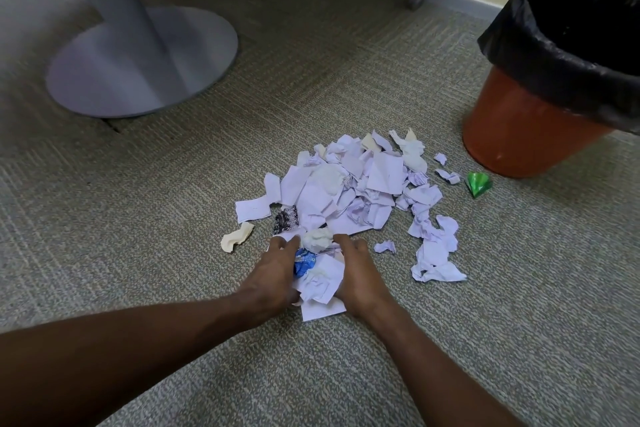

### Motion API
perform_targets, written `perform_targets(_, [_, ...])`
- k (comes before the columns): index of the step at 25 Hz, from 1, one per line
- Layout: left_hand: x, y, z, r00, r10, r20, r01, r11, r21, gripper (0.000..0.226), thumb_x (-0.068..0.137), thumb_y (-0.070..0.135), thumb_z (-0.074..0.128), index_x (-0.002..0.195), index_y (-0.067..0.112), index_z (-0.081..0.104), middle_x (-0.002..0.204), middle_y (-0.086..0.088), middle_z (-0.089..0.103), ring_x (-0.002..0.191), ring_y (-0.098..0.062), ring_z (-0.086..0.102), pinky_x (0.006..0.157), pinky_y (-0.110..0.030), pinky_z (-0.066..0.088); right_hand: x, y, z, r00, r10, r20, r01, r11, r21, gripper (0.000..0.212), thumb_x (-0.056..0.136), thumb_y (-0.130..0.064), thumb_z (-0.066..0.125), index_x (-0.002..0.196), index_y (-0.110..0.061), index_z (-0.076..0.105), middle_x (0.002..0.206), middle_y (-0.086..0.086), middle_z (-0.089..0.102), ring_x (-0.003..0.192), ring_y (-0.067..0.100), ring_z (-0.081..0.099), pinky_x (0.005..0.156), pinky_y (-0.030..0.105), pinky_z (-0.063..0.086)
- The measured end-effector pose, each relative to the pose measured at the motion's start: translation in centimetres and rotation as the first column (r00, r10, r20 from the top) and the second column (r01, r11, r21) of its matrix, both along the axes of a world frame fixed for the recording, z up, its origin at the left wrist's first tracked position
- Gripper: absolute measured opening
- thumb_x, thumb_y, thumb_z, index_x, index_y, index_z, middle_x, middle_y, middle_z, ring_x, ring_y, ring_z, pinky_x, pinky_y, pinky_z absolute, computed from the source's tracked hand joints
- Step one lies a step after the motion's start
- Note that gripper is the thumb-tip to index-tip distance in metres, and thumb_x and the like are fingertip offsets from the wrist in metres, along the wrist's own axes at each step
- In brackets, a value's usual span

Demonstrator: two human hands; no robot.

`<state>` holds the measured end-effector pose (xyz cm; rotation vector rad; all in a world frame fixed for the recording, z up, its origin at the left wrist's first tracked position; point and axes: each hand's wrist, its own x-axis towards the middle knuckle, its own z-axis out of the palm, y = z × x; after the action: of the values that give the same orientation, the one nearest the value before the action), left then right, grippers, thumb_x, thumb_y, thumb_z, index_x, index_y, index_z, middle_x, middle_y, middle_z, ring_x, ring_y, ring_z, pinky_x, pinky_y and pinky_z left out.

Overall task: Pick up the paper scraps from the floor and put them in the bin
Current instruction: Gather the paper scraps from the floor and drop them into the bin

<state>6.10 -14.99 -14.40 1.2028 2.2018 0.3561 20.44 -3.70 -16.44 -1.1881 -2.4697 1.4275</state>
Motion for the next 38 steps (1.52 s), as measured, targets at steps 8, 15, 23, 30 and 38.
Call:
perform_targets(8, [2.1,0.9,0.3,0.998,0.031,0.062,-0.04,0.989,0.143,0.084,0.074,0.022,0.078,0.148,0.025,0.037,0.133,-0.002,0.043,0.116,-0.02,0.054,0.094,-0.023,0.042,0.8,0.4,1.0,0.983,-0.131,-0.125,0.126,0.991,-0.042,0.068,0.078,-0.013,0.081,0.139,-0.022,0.051,0.126,0.004,0.05,0.11,0.014,0.056,0.086,0.014,0.042])
perform_targets(15, [3.9,4.0,2.7,0.997,-0.042,0.07,0.021,0.961,0.277,0.084,0.069,0.039,0.083,0.142,0.029,0.043,0.123,0.006,0.047,0.11,-0.012,0.054,0.086,-0.021,0.041,3.5,3.0,3.4,0.956,-0.197,-0.216,0.205,0.979,0.016,0.061,0.08,-0.011,0.078,0.134,-0.023,0.053,0.122,0.0,0.048,0.102,0.008,0.053,0.076,-0.006,0.035])
perform_targets(23, [5.6,10.2,7.1,0.988,-0.144,-0.053,0.153,0.92,0.36,0.088,0.069,0.026,0.085,0.144,0.028,0.039,0.126,-0.001,0.047,0.11,-0.023,0.059,0.09,-0.037,0.053,6.0,7.6,7.7,0.891,-0.282,-0.355,0.322,0.945,0.056,0.055,0.081,-0.005,0.075,0.121,-0.034,0.05,0.12,0.002,0.047,0.101,0.013,0.055,0.071,-0.004,0.038])
perform_targets(30, [6.5,16.0,12.9,0.962,-0.24,-0.133,0.274,0.853,0.444,0.09,0.071,0.027,0.087,0.147,0.027,0.039,0.126,-0.004,0.047,0.11,-0.019,0.054,0.083,-0.019,0.036,7.3,12.6,12.1,0.841,-0.33,-0.429,0.429,0.89,0.156,0.059,0.081,-0.01,0.078,0.132,-0.026,0.055,0.126,0.002,0.05,0.097,0.003,0.057,0.074,0.0,0.042])
perform_targets(38, [7.9,24.4,21.4,0.913,-0.272,-0.303,0.391,0.795,0.464,0.088,0.074,0.023,0.085,0.149,0.022,0.037,0.134,-0.005,0.046,0.112,-0.016,0.045,0.085,-0.026,0.039,9.3,20.7,20.0,0.776,-0.311,-0.549,0.504,0.829,0.242,0.05,0.08,-0.02,0.077,0.126,-0.026,0.057,0.12,0.008,0.061,0.101,0.014,0.064,0.083,0.018,0.054])
